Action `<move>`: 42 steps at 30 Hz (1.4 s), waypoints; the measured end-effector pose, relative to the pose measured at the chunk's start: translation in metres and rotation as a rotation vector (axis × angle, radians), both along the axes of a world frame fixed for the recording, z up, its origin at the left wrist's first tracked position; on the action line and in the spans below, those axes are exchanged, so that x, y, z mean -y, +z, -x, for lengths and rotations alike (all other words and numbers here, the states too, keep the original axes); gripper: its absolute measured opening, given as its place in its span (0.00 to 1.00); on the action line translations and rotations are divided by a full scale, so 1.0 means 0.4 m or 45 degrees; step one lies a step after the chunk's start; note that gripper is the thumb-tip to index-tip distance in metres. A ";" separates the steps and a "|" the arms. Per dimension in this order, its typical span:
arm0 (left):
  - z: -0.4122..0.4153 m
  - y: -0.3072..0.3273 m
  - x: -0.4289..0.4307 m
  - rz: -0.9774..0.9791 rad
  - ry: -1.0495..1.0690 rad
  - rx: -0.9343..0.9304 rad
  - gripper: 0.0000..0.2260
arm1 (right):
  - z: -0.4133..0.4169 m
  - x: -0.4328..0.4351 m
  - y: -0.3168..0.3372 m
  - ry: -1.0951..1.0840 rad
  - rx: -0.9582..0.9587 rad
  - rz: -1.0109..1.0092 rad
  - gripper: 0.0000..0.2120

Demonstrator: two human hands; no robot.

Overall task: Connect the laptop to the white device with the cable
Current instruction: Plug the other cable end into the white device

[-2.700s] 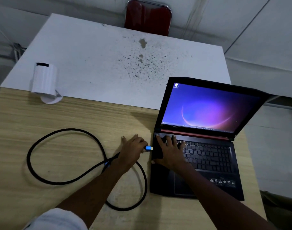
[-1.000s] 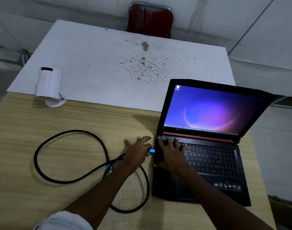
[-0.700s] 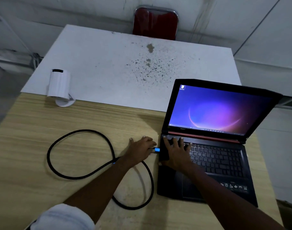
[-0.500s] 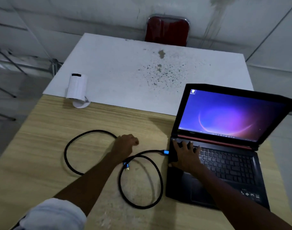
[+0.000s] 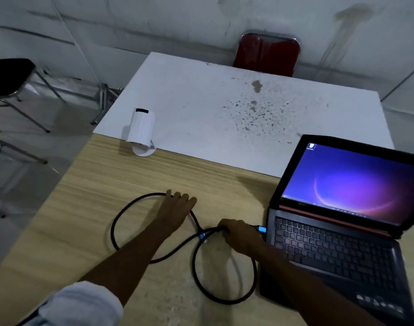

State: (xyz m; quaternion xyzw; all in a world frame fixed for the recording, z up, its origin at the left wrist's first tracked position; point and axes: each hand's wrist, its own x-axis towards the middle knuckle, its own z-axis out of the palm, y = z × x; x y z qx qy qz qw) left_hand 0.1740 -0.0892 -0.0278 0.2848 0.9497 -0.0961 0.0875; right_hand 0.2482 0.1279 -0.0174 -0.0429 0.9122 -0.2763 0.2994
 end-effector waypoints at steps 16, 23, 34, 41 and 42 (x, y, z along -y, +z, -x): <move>0.229 0.455 0.018 -1.798 1.042 0.383 0.06 | 0.130 0.003 0.119 -1.360 0.035 1.159 0.09; 0.066 0.457 -0.063 -2.047 0.568 1.116 0.05 | 0.070 -0.050 0.028 -1.111 0.028 0.479 0.18; -0.236 0.049 -0.187 -1.224 0.608 1.000 0.13 | -0.073 -0.011 0.014 -1.186 -0.033 0.541 0.21; -0.251 -0.018 -0.112 -0.975 0.355 0.953 0.19 | -0.074 -0.017 0.026 -0.997 0.046 0.618 0.18; -0.252 -0.027 -0.090 -0.901 0.358 0.815 0.18 | -0.072 -0.018 0.028 -0.911 0.055 0.585 0.15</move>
